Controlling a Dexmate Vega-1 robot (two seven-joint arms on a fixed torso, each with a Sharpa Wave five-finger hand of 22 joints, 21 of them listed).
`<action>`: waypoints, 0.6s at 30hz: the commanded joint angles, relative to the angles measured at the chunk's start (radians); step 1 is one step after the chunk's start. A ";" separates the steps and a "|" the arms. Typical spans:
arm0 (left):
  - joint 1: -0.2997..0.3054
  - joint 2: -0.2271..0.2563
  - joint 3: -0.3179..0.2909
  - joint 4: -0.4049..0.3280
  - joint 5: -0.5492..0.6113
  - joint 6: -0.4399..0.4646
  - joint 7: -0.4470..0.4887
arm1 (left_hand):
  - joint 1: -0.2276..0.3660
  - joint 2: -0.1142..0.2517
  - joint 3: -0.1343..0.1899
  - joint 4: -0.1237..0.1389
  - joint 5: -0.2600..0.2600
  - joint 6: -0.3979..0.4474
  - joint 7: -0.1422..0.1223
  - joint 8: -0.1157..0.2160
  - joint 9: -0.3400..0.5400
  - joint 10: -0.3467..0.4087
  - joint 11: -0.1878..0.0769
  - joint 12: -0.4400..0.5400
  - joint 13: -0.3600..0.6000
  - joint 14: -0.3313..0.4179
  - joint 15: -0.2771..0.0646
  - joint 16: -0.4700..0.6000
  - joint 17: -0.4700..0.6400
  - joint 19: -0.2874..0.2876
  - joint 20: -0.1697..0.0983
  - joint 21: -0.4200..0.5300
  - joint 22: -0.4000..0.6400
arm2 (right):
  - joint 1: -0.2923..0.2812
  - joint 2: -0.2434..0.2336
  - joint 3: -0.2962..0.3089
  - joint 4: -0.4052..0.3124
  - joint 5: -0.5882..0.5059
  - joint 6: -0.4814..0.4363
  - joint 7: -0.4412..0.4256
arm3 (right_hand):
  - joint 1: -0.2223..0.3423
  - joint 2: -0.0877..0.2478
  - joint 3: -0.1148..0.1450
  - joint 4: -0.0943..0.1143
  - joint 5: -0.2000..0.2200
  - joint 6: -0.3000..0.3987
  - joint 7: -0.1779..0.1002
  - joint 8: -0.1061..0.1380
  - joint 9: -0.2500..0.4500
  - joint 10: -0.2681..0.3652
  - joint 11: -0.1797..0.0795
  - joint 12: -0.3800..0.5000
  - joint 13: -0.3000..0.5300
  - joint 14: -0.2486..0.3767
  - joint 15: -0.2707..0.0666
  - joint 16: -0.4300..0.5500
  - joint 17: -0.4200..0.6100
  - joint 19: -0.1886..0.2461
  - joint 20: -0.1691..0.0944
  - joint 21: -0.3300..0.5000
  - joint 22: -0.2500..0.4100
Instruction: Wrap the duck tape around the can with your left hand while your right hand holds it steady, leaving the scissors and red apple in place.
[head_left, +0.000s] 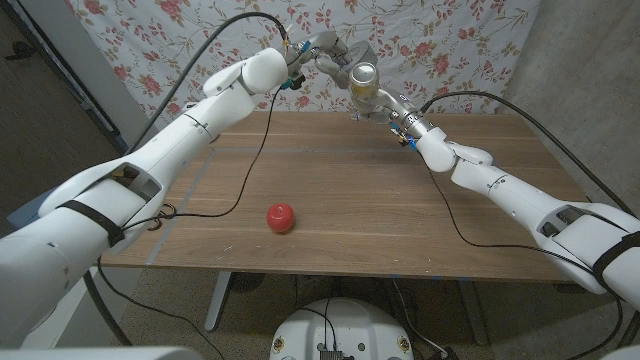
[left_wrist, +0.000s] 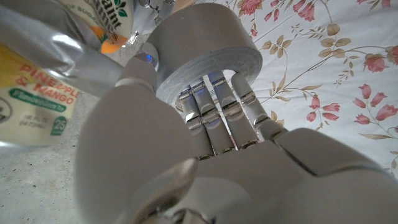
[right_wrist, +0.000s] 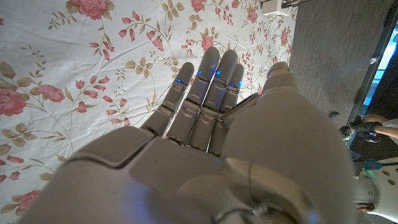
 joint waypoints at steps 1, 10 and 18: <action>0.002 -0.016 -0.026 -0.027 -0.020 -0.046 -0.023 | 0.196 0.184 -0.016 0.004 0.008 0.146 -0.117 0.014 0.000 0.033 -0.046 -0.015 0.012 -0.005 -0.120 -0.002 0.001 0.002 -0.006 0.002 0.000 | 0.010 -0.011 -0.006 -0.028 0.049 -0.028 0.171 | 0.123 0.131 -0.007 0.002 0.005 0.095 -0.090 -0.001 0.003 0.005 0.002 -0.005 0.000 0.010 -0.096 -0.002 0.002 -0.003 -0.116 0.008 0.001; -0.018 -0.010 -0.021 -0.020 -0.084 -0.044 -0.132 | 0.215 0.196 -0.064 0.011 0.004 0.122 -0.121 -0.002 -0.023 0.044 -0.047 -0.040 0.017 0.003 -0.119 0.002 -0.009 -0.003 0.011 0.003 -0.001 | 0.003 -0.021 0.005 -0.052 0.069 -0.043 0.213 | 0.126 0.133 -0.011 0.004 0.008 0.096 -0.088 -0.003 0.003 0.006 0.004 -0.007 0.001 0.012 -0.096 -0.007 0.000 -0.004 -0.115 0.009 0.001; -0.022 -0.004 -0.005 -0.052 -0.027 -0.041 -0.113 | 0.280 0.259 -0.093 -0.001 -0.035 0.155 -0.115 0.032 -0.006 0.032 -0.051 -0.075 0.044 -0.001 -0.120 0.014 -0.006 -0.032 0.011 0.027 0.006 | 0.004 -0.026 0.000 -0.069 0.040 -0.046 0.214 | 0.130 0.133 -0.015 0.006 0.011 0.097 -0.088 -0.003 0.005 0.003 0.002 -0.009 0.003 0.012 -0.096 -0.012 -0.002 -0.006 -0.115 0.009 0.001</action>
